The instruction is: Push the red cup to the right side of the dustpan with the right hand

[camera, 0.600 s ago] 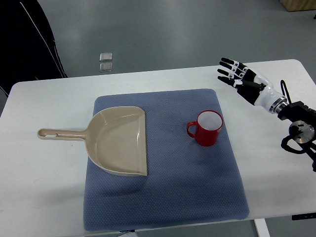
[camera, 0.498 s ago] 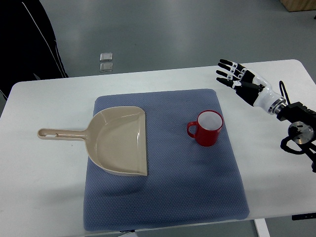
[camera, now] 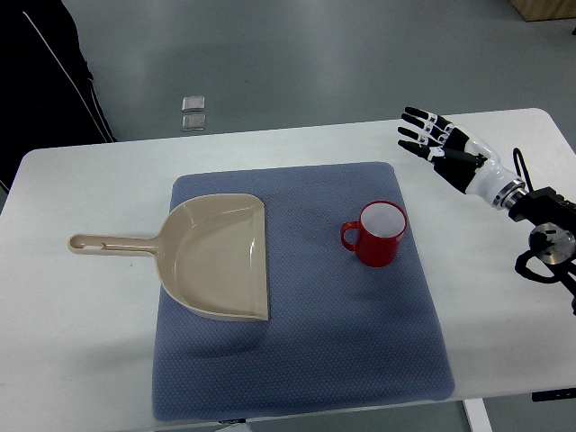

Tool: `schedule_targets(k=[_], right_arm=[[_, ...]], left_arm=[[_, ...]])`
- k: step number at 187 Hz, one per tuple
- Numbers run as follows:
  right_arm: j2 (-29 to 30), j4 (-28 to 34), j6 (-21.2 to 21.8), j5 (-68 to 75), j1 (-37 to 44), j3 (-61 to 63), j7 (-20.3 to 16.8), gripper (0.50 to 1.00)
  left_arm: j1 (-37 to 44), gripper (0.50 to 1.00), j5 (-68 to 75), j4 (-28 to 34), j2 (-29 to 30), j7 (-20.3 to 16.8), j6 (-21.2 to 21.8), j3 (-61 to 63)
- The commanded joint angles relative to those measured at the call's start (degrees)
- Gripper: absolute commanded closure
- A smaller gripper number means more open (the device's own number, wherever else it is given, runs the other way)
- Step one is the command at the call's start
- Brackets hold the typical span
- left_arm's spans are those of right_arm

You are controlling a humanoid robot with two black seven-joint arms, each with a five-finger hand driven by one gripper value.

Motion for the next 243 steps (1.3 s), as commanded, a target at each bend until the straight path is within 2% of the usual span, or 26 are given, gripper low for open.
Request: schedule_targets(k=[1, 36, 63, 115, 146, 243], right_arm=[[-1.1, 0.0, 2.2, -1.1, -0.1, 0.0, 2.6, 0.566], [-5.1, 0.0, 7.7, -5.2, -0.1, -0.1, 8.5, 0.566], [-6.5, 0.0, 7.7, -10.0, -1.1, -0.2, 11.4, 0.566], [-6.6, 0.0, 7.7, -14.7, -4.4, -0.2, 13.9, 0.566], [-6.8, 0.6, 7.7, -19.1, -6.7, -0.2, 13.9, 0.566], [-5.7, 0.8, 7.7, -19.3, -8.8, -4.2, 13.9, 0.566]], left_arm=[[0.0, 0.500, 0.0, -0.4, 0.0, 0.0, 0.0, 0.0], [0.0, 0.500, 0.0, -0.2, 0.0, 0.0, 0.0, 0.0], [0.0, 0.500, 0.0, 0.0, 0.0, 0.0, 0.0, 0.0], [0.0, 0.500, 0.0, -0.3, 0.0, 0.0, 0.0, 0.0], [0.0, 0.500, 0.0, -0.1, 0.0, 0.0, 0.0, 0.0], [0.0, 0.500, 0.0, -0.3, 0.0, 0.0, 0.0, 0.0]])
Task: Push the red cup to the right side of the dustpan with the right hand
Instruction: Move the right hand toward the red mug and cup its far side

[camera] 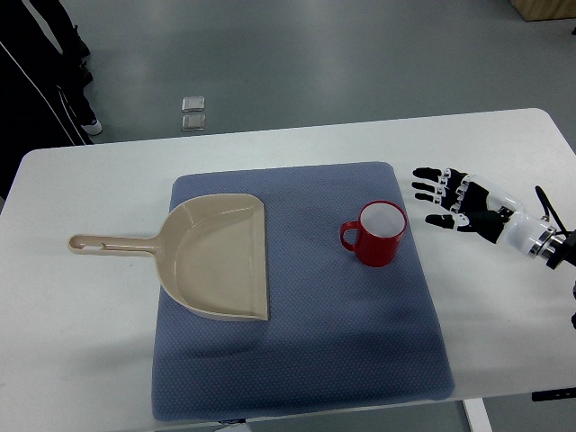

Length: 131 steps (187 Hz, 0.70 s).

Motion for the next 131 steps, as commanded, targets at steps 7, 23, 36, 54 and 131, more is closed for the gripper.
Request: schedule_targets(k=[7, 23, 36, 54, 131], right_arm=[[0.0, 0.0, 0.0, -0.1, -0.2, -1.7, 0.0, 0.566], [0.7, 0.0, -0.9, -0.2, -0.2, -2.3, 0.0, 0.566], [2.0, 0.0, -2.3, -0.8, -0.2, -2.3, 0.0, 0.566], [3.3, 0.0, -3.8, -1.0, -0.3, -2.3, 0.0, 0.566], [5.2, 0.0, -6.0, -2.3, -0.2, -2.4, 0.0, 0.566]], left_arm=[[0.0, 0.500, 0.0, 0.1, 0.0, 0.0, 0.0, 0.0], [0.0, 0.500, 0.0, 0.0, 0.0, 0.0, 0.0, 0.0], [0.0, 0.500, 0.0, 0.0, 0.0, 0.0, 0.0, 0.0], [0.0, 0.500, 0.0, 0.0, 0.0, 0.0, 0.0, 0.0], [0.0, 0.500, 0.0, 0.0, 0.0, 0.0, 0.0, 0.0]])
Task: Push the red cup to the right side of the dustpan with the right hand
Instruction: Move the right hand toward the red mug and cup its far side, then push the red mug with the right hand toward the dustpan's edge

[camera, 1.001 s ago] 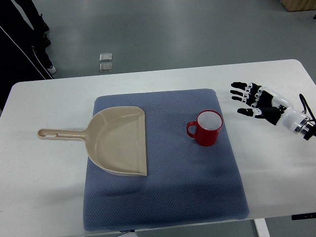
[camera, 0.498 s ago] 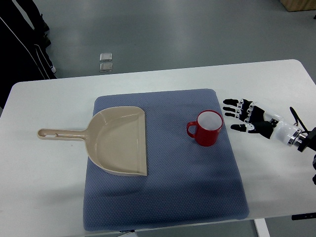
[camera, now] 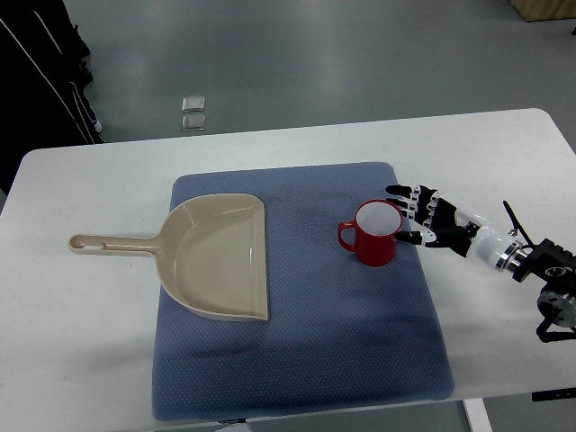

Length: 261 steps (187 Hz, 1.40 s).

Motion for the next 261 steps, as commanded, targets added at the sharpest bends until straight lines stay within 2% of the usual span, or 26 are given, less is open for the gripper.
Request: schedule_targets(k=[1, 72, 261], right_arm=[[0.1, 0.0, 0.2, -0.6, -0.1, 0.0, 0.0, 0.566], [0.1, 0.0, 1.8, -0.8, -0.2, -1.8, 0.0, 0.566], [6.2, 0.2, -1.8, -0.6, 0.0, -2.3, 0.0, 0.566]], left_arm=[[0.0, 0.500, 0.0, 0.0, 0.0, 0.0, 0.0, 0.0], [0.0, 0.500, 0.0, 0.0, 0.0, 0.0, 0.0, 0.0], [0.0, 0.500, 0.0, 0.0, 0.0, 0.0, 0.0, 0.0]])
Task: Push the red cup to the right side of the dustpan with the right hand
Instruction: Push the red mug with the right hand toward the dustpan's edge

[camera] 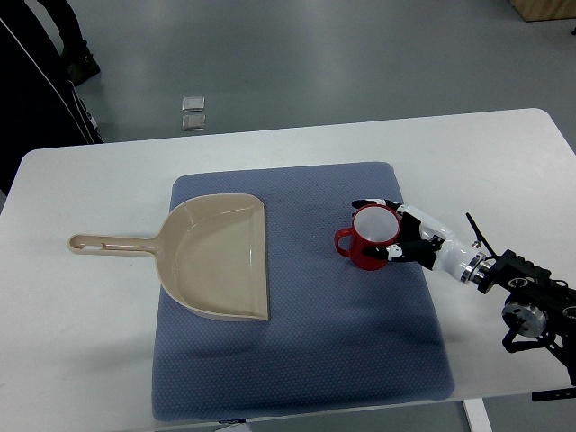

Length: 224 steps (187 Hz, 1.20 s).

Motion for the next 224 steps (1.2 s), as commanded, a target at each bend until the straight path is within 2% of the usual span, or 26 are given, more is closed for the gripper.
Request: schedule_targets(k=[1, 147, 224], right_arm=[[0.3, 0.1, -0.1, 0.1, 0.0, 0.1, 0.0, 0.566], [3.8, 1.0, -0.7, 0.4, -0.8, -0.1, 0.0, 0.566], [4.5, 3.9, -1.4, 0.2, -1.5, -1.1, 0.0, 0.566]], left_arm=[[0.0, 0.500, 0.0, 0.0, 0.0, 0.0, 0.0, 0.0], [0.0, 0.500, 0.0, 0.0, 0.0, 0.0, 0.0, 0.0], [0.0, 0.500, 0.0, 0.0, 0.0, 0.0, 0.0, 0.0]])
